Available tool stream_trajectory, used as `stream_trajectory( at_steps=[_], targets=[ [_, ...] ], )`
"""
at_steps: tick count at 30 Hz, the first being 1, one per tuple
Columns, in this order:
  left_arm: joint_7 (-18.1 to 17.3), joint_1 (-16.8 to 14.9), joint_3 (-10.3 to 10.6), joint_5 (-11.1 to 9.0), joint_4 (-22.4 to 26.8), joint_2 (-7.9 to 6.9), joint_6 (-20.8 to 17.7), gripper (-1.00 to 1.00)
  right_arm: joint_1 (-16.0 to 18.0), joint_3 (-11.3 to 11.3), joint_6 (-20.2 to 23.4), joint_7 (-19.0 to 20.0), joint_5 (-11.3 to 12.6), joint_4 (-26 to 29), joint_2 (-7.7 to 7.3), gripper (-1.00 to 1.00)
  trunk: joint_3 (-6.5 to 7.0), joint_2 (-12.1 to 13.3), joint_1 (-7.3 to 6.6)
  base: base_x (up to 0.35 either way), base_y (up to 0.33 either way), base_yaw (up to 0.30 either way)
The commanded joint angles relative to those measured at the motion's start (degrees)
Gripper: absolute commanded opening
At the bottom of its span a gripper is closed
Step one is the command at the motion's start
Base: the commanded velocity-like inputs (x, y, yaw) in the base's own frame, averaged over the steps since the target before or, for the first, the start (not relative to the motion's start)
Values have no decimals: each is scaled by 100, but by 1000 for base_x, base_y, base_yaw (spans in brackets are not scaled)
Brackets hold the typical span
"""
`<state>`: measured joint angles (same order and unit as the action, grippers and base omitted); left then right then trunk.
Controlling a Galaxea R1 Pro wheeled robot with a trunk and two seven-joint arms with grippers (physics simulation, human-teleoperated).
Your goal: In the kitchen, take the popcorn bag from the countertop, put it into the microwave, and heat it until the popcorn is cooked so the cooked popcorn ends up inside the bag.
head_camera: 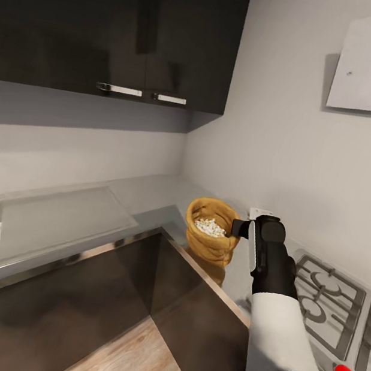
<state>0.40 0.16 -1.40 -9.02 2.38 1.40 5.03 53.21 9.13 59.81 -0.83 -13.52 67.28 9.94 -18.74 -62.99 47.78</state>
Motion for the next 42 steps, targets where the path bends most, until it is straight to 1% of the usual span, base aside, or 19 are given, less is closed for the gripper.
stream_trajectory(
  at_steps=[1,42],
  targets=[
    [4,2,-9,-30,8,1,7,100,5,9,19,-7,-2,4,6,-100,-6,-5,-3,-344,0,0],
    [6,2,-10,-48,8,1,7,100,5,31,19,74,17,5,6,-100,-6,-5,-3,-347,0,0]
  ],
)
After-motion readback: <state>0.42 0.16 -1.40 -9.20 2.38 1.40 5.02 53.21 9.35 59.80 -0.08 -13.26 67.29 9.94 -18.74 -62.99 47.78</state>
